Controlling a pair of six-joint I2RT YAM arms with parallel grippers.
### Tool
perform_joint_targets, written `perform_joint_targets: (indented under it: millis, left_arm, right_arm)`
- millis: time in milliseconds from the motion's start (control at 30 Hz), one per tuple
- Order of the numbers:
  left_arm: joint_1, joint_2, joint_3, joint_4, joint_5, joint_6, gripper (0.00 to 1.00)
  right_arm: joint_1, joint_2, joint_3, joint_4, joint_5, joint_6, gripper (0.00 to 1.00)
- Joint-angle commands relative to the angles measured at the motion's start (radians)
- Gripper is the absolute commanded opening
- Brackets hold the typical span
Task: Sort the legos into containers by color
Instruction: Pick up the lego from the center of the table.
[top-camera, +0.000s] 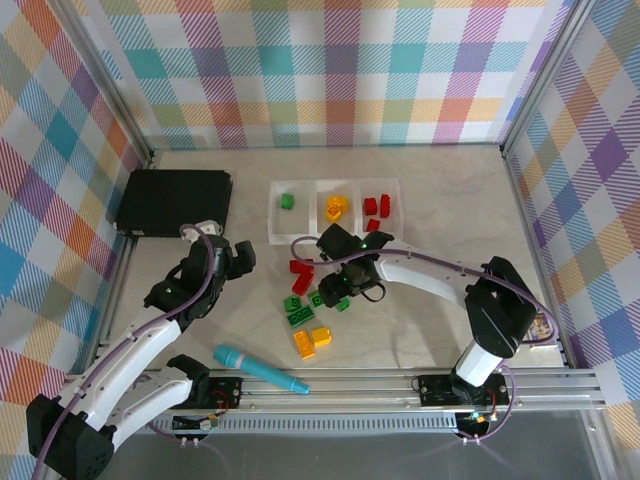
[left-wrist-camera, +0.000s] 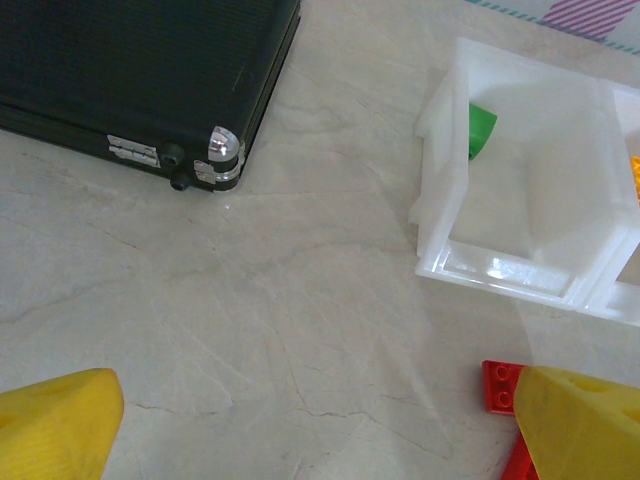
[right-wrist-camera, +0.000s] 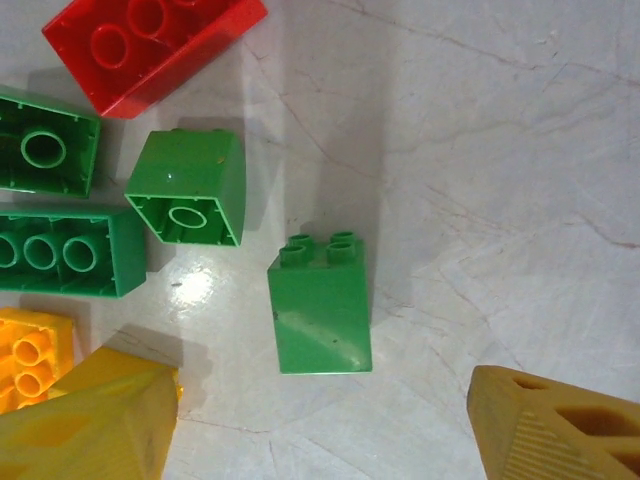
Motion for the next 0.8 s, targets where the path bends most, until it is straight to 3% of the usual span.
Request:
perform_joint_targets:
  millis: [0, 300, 767]
  left_arm:
    - [0.012, 0.000, -0.006, 0.010, 0.014, 0.001, 1.00]
    - [0.012, -0.012, -0.007, 0.000, 0.012, -0.003, 1.00]
    - [0.012, 0.004, -0.005, 0.007, 0.014, 0.003, 1.00]
  right_arm:
    - [0.010, 0.029, 0.006, -0.026, -0.020, 0.016, 0.80]
    - [0.015, 0.136, 0.055, -0.066, 0.012, -0.015, 0.83]
    - [0.022, 0.218, 0.106, -0.068, 0.019, -0.018, 0.71]
